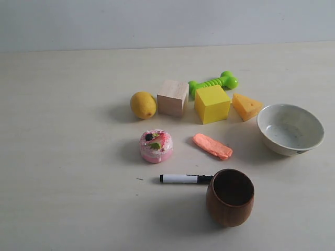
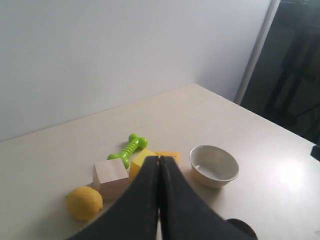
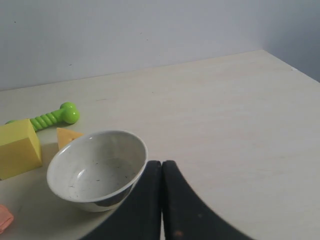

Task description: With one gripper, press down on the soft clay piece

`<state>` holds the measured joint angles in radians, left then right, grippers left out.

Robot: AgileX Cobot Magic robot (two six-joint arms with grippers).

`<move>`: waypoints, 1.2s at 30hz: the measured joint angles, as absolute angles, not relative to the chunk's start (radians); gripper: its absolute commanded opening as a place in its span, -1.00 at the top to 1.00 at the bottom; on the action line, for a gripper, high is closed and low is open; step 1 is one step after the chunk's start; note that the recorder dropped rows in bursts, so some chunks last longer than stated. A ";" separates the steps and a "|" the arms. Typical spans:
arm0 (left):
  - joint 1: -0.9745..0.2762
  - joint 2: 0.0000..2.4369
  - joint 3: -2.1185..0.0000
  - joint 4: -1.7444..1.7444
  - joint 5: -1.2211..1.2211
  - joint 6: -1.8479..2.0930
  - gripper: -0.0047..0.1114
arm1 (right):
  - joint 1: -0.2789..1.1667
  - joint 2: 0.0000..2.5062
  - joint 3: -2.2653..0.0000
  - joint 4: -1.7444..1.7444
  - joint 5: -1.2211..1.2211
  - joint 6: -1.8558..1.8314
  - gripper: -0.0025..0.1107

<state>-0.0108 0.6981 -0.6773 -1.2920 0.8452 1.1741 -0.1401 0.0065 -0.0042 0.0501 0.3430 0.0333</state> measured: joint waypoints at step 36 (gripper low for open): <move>-0.647 1.471 -1.156 -0.698 0.676 0.681 0.92 | -0.140 0.006 -0.004 0.050 0.343 0.033 0.96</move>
